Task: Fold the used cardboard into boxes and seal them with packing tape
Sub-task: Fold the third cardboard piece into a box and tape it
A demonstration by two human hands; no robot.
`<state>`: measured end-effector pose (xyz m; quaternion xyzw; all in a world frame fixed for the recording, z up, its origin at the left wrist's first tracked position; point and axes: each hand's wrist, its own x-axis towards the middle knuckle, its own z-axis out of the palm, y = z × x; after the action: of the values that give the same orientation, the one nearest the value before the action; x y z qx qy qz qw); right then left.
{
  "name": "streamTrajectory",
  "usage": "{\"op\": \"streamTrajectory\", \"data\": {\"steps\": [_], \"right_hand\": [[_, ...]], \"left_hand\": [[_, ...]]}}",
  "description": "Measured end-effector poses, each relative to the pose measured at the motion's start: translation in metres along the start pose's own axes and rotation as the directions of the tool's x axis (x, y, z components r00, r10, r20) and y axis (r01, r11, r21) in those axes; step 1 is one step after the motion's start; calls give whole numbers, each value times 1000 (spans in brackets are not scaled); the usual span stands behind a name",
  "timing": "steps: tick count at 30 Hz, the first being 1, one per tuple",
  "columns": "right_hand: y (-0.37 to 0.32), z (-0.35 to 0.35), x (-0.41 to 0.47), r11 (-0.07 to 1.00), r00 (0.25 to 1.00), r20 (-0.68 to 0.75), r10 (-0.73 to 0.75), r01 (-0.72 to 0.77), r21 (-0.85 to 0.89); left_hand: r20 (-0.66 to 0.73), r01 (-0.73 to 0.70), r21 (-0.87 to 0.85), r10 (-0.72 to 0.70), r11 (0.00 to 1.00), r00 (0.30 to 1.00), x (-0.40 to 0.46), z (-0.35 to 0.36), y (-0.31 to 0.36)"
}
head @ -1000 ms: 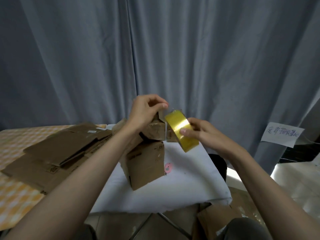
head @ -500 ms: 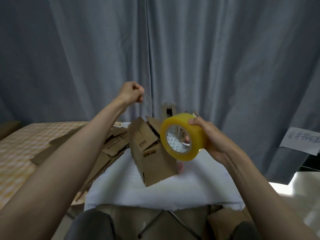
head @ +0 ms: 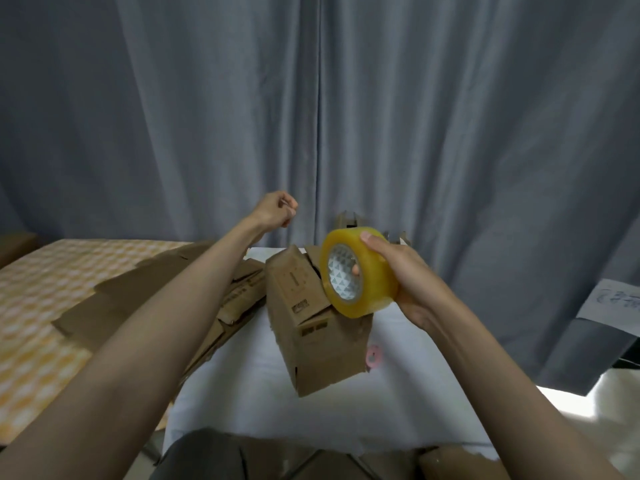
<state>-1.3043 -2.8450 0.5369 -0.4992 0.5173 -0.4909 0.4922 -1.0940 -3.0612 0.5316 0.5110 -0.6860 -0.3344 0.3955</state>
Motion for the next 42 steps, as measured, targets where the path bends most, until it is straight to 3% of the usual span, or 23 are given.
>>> {"op": "streamTrajectory", "data": {"steps": [17,26,30,33,35,39,42], "right_hand": [[12,7,32,990,986,109,122,-113,-88],[28,15,26,998,994,84,66,-65,-22],[44,20,18,1000,1000,2,12,-12,-18],[59,25,6,999,997,-80,-7,3,-47],[71,27,0,998,985,-169,-16,4,-69],[92,35,-1,998,956,-292,7,-26,-61],[94,33,8,998,945,-323,-58,60,-2]], "left_hand": [[124,7,177,-29,984,992,18,34,-65],[185,56,302,-116,952,976,18,39,-73],[187,62,348,-134,936,973,16,36,-72],[79,-6,279,-16,960,997,10,35,-73],[90,-47,254,25,966,996,4,36,-73],[140,-26,233,-7,972,990,-8,34,-72],[112,21,218,-46,976,993,-16,30,-74]]}}
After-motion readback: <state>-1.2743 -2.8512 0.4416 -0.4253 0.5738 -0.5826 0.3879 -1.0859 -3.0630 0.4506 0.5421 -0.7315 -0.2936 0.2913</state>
